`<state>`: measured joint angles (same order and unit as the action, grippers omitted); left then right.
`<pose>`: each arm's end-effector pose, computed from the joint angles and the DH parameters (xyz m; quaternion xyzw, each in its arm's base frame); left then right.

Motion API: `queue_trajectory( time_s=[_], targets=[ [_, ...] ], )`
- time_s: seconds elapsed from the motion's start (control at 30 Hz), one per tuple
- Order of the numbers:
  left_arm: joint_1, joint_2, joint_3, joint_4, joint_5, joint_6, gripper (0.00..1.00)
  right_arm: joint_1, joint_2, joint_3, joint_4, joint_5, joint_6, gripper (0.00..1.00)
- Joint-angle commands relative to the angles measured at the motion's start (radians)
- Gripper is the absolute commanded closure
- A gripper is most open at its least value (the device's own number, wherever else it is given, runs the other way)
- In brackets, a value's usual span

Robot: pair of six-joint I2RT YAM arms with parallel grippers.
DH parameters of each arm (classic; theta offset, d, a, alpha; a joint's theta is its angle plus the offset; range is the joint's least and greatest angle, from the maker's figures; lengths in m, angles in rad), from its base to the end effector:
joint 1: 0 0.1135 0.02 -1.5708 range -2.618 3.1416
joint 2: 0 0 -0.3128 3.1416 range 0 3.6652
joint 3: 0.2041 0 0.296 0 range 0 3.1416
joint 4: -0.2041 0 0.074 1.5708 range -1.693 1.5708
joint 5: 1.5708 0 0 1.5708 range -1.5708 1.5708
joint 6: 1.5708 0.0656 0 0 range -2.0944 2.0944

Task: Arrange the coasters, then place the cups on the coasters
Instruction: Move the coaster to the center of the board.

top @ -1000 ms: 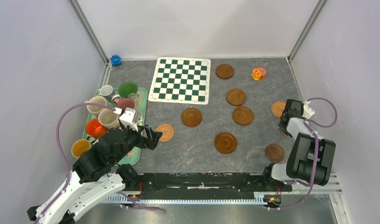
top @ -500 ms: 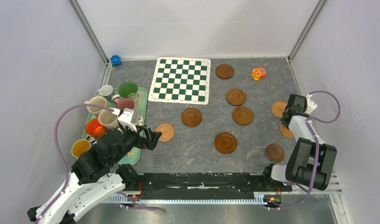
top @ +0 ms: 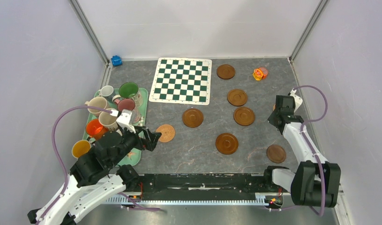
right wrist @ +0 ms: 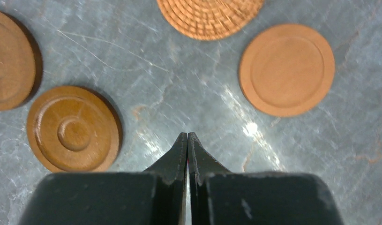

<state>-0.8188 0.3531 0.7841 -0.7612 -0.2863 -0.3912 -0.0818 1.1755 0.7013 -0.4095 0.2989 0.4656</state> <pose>0.0780 -0.0562 0.3529 0.0898 0.8046 -0.2317 0.5392 0.2690 -0.0414 0.2175 0.3000 0.8829 -0.0741 0.3537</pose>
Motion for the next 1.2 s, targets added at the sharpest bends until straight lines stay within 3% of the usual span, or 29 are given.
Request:
queue_trajectory(
  time_s=[0.0,0.2,0.57,0.97,1.17],
  targets=[
    [-0.003,-0.008,0.000,0.033,-0.007,0.025,0.00,0.000,-0.067,-0.020,-0.160,0.024,0.094,1.00],
    [-0.003,-0.021,-0.002,0.032,-0.009,0.026,0.00,0.000,-0.081,-0.002,-0.385,0.086,0.167,1.00],
    [-0.003,-0.053,-0.002,0.030,-0.020,0.025,0.00,-0.001,-0.175,-0.115,-0.425,0.128,0.247,1.00],
    [-0.003,-0.067,-0.005,0.029,-0.028,0.024,0.00,-0.001,-0.223,-0.246,-0.243,-0.048,0.180,1.00],
    [-0.003,-0.062,-0.005,0.030,-0.031,0.023,0.00,0.000,-0.240,-0.304,-0.085,-0.217,0.063,1.00]
  ],
)
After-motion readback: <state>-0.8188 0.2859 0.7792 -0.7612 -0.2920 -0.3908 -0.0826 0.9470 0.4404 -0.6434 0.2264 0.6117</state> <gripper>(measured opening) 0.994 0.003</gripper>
